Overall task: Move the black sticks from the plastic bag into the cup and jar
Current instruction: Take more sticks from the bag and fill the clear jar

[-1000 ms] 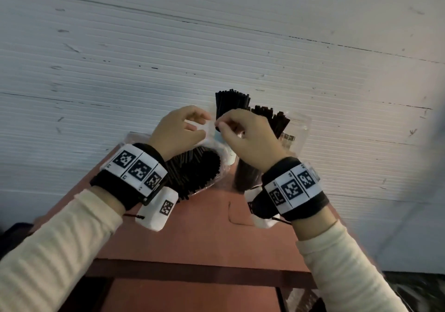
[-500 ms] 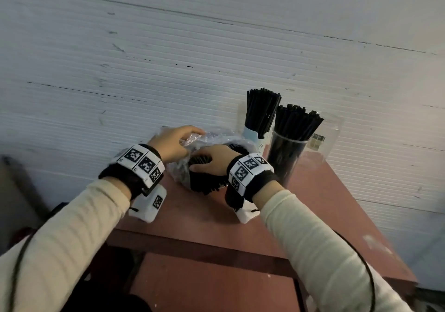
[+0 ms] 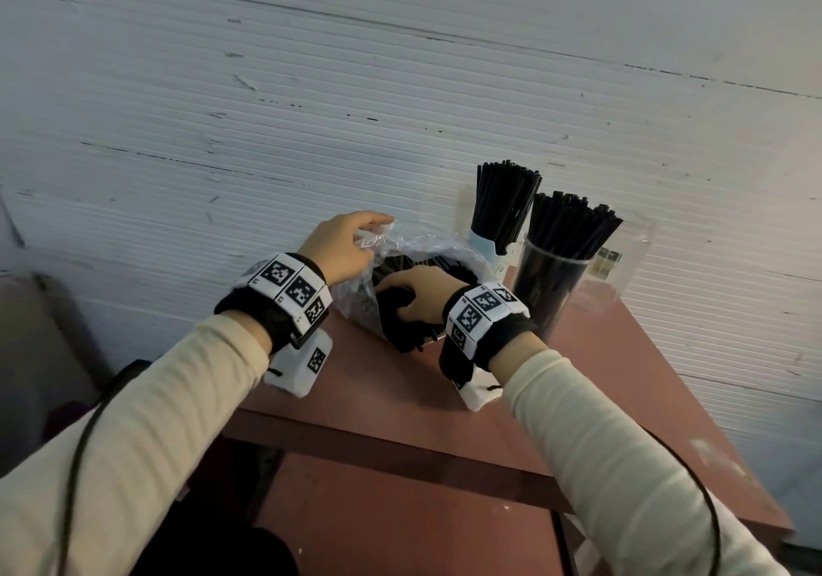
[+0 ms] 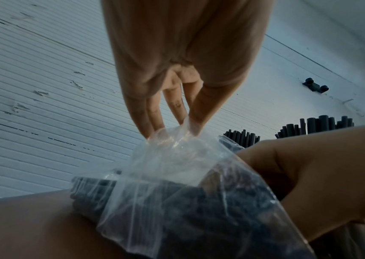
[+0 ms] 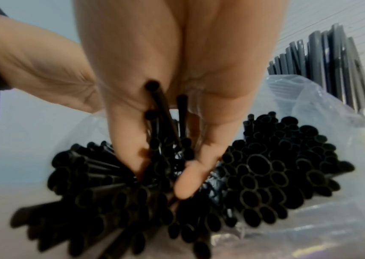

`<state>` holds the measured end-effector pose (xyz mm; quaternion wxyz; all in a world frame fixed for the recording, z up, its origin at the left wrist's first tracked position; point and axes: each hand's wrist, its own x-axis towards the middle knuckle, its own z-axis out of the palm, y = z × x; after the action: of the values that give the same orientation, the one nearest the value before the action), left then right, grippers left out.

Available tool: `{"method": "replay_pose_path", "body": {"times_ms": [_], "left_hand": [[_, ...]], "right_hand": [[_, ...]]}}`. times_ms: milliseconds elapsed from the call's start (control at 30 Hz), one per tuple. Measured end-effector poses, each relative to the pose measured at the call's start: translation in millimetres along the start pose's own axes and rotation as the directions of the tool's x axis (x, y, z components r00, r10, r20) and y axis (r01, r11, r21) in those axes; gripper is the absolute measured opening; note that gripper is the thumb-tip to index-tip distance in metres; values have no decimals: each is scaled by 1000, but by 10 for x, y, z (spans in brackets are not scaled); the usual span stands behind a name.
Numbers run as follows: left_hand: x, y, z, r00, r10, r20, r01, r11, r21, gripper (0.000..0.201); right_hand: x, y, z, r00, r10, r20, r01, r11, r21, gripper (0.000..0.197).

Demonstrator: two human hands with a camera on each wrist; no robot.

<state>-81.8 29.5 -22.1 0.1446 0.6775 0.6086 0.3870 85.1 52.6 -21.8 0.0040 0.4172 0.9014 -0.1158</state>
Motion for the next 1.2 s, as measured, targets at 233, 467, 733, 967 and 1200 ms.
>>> {"method": "replay_pose_path", "body": {"times_ms": [233, 467, 733, 967, 1200], "left_hand": [[-6, -82, 26, 999, 6, 40, -5, 999, -34, 55], [2, -88, 31, 997, 14, 73, -12, 1000, -29, 56], [-10, -114, 37, 996, 4, 94, -3, 1000, -15, 62], [-54, -103, 70, 992, 12, 123, -10, 1000, -11, 66], [-194, 186, 161, 948, 319, 21, -317, 931, 182, 75]], "right_hand": [[26, 117, 17, 995, 47, -92, -34, 990, 140, 42], [59, 131, 61, 992, 64, -108, -51, 991, 124, 36], [57, 101, 36, 992, 68, -104, -57, 993, 106, 47], [-116, 226, -79, 987, 61, -146, -40, 989, 143, 45], [-540, 410, -328, 996, 3, -91, 13, 985, 175, 41]]}}
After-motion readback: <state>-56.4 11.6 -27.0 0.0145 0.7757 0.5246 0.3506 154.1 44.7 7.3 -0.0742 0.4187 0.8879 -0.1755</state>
